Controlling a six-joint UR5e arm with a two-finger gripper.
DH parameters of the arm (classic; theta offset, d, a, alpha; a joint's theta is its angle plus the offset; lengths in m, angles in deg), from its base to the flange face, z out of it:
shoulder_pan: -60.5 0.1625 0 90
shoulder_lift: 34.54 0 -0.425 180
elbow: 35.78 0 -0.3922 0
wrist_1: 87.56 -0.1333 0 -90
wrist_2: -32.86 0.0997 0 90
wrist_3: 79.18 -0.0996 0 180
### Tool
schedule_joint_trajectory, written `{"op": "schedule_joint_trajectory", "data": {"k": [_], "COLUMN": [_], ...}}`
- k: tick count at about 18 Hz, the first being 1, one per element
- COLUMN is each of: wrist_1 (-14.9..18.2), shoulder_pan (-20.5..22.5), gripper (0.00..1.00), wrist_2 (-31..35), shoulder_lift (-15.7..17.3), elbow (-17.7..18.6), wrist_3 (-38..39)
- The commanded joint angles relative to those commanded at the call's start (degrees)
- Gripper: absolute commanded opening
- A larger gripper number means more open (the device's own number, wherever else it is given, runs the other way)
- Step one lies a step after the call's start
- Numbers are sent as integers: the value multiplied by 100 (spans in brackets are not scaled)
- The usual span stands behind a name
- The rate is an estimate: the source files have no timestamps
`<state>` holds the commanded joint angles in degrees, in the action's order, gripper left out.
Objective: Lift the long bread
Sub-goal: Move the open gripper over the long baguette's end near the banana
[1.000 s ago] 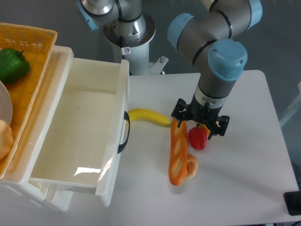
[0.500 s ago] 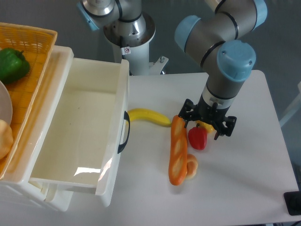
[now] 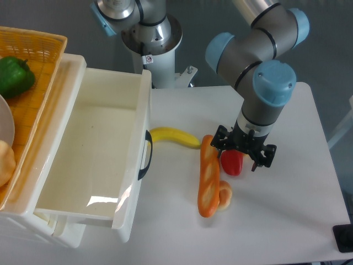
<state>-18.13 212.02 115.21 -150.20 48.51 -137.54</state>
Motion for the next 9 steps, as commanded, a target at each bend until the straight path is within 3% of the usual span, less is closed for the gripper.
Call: {"op": "schedule_joint_trajectory", "data": {"k": [5, 9], "wrist_1": [-500, -484], "shoulder_pan": [0, 0], "gripper": [100, 100], "wrist_2": [0, 18], "shoulder_lift": [-194, -273], "elbow": [351, 510], "wrist_3": [-9, 8]}}
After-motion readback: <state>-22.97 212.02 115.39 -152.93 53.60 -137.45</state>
